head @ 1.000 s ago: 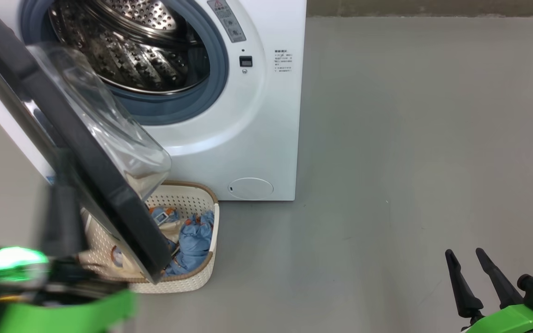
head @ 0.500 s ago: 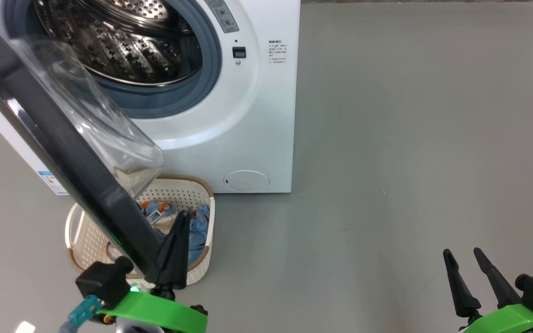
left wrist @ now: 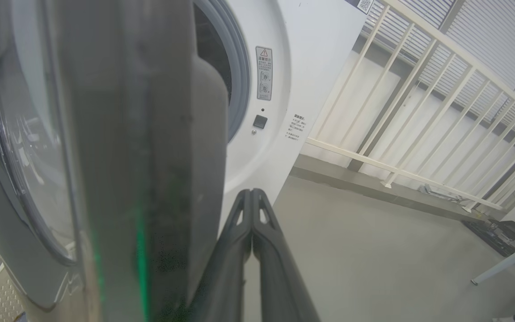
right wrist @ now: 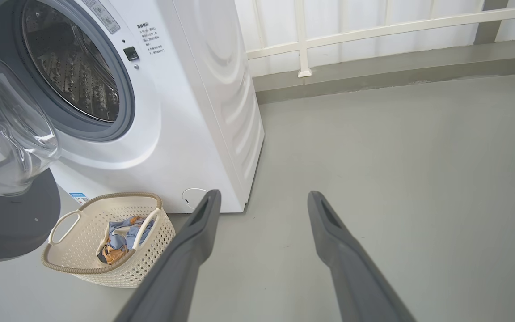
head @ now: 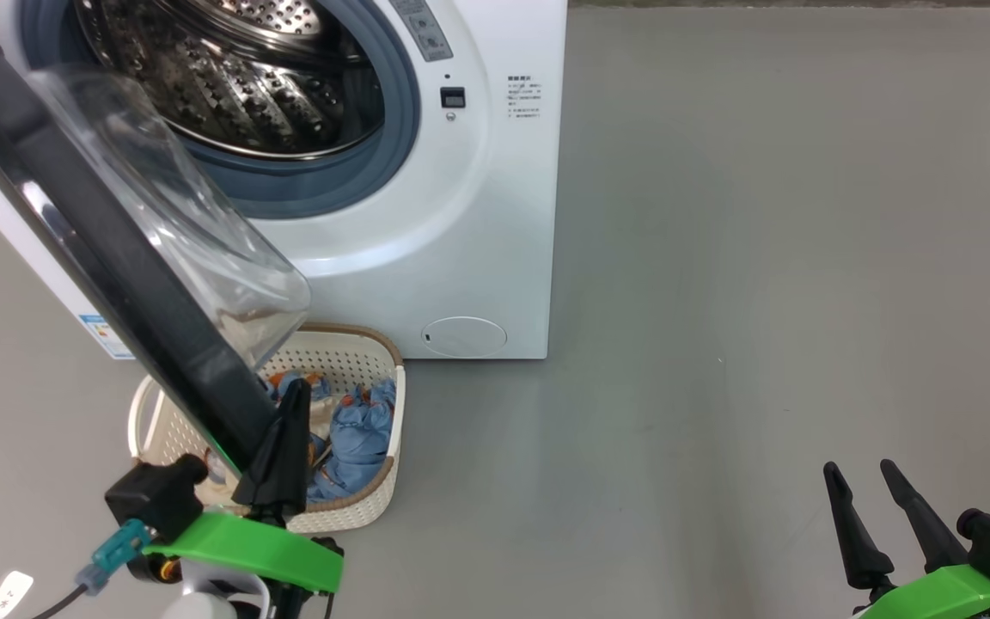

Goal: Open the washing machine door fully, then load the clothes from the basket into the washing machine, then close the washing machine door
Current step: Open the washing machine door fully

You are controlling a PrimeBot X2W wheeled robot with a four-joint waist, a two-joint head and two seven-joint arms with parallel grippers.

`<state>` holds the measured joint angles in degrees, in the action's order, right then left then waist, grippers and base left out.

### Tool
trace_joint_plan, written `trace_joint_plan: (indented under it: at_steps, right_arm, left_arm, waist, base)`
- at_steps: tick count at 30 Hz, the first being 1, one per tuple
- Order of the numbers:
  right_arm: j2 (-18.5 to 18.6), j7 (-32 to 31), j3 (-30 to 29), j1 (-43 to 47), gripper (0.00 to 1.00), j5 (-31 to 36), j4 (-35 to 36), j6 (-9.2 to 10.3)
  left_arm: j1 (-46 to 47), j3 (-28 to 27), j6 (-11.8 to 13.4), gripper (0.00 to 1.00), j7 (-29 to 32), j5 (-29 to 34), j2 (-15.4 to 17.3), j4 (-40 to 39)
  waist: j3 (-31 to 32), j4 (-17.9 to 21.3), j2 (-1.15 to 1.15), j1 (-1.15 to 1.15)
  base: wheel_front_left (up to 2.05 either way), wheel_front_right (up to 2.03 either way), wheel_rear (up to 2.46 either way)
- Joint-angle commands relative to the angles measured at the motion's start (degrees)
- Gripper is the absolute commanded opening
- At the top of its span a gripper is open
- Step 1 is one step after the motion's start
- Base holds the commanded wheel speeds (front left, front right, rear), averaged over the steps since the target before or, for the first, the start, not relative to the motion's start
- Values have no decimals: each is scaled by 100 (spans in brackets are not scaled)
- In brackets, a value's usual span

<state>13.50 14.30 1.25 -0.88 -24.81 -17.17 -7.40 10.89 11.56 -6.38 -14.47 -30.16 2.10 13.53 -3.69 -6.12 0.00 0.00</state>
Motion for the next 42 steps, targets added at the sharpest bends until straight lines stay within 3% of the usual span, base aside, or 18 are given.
trace_joint_plan:
  at_steps: [1,28,42]
  right_arm:
    - [82,70,108,-85,100,30,161,-9]
    - [97,70,235,-77,100,36,260,-9]
    - [112,70,274,-141,100,41,251,-9]
  left_arm:
    - [241,-274,-16,0,-50,-26,78,-93]
    - [-486,-939,-85,0,-52,246,78,-522]
    - [-829,-1393,80,0,-52,394,78,-898]
  waist:
    - [10,-22,0,0]
    - [-10,-617,0,0]
    - [-83,-862,0,0]
  base:
    - [0,0,0]
    - [0,0,0]
    - [0,0,0]
